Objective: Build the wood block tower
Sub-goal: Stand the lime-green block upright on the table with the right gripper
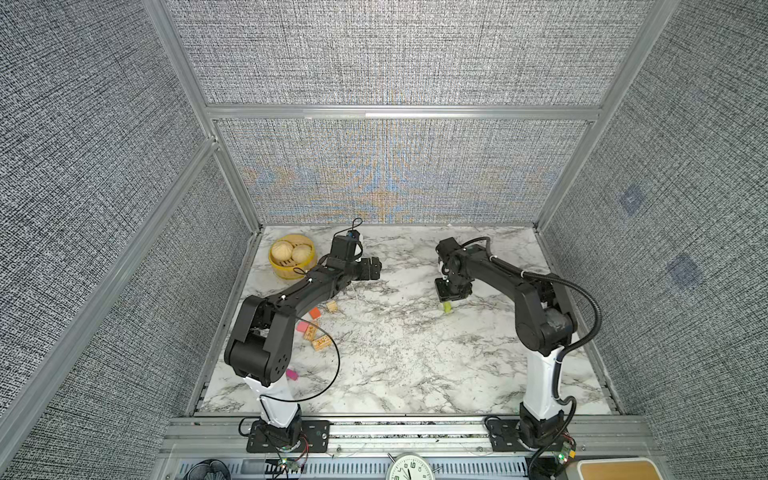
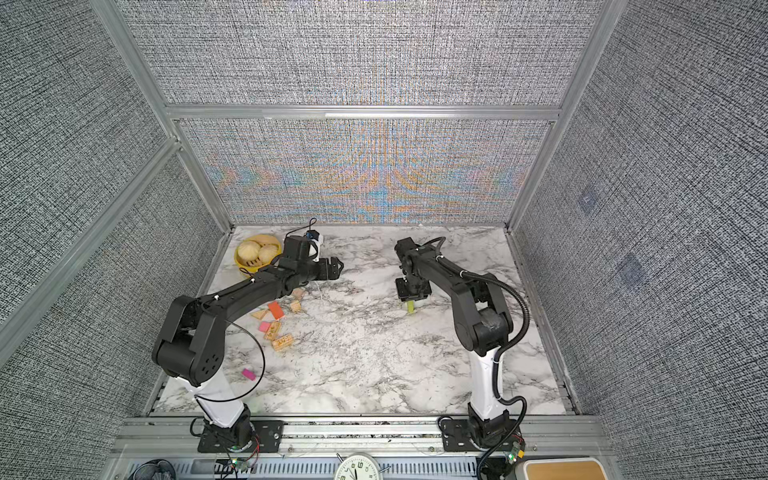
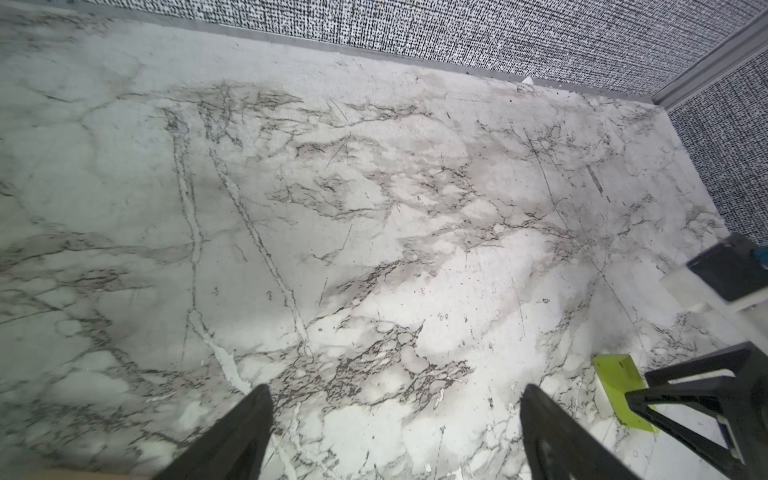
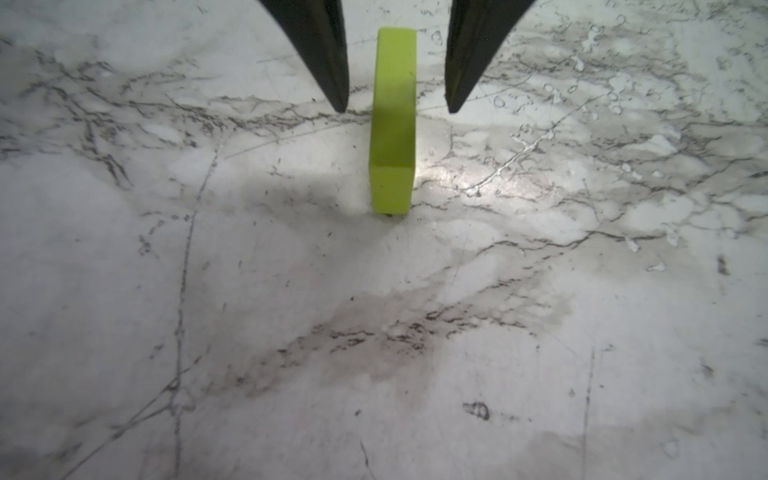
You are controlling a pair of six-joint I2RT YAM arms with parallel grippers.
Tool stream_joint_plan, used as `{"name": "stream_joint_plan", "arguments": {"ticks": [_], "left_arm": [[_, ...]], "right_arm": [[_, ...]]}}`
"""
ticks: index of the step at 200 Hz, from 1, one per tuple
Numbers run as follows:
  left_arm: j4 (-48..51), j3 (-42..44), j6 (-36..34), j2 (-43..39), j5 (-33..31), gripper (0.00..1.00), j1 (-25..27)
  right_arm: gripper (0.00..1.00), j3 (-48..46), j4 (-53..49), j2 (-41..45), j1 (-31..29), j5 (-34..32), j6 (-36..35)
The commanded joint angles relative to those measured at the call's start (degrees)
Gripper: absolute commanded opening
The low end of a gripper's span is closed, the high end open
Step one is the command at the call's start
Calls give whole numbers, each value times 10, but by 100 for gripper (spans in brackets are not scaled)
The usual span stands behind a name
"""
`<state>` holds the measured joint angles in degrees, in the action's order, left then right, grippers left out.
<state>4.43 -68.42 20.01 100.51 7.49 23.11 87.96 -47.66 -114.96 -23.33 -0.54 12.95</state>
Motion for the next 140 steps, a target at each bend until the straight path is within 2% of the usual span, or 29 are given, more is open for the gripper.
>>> {"name": "stream_joint_plan", "arguments": {"ticks": [1, 7, 35, 80, 118, 140], "left_arm": [[89, -28, -6, -13, -51, 89, -1], [123, -40, 21, -12, -71, 89, -2], [199, -54, 11, -12, -89, 87, -4], [256, -50, 11, -12, -136, 90, -5], [301, -71, -41, -1, -169, 96, -9], [299, -82, -58, 15, -134, 96, -27]], "right_arm": [[42, -28, 46, 43, -1, 5, 6], [42, -43, 60, 61, -1, 9, 7], [45, -138, 168, 159, -1, 38, 21], [59, -282, 318, 290, 0, 76, 50], [67, -305, 332, 340, 0, 92, 31], [69, -326, 338, 356, 2, 104, 35]]}}
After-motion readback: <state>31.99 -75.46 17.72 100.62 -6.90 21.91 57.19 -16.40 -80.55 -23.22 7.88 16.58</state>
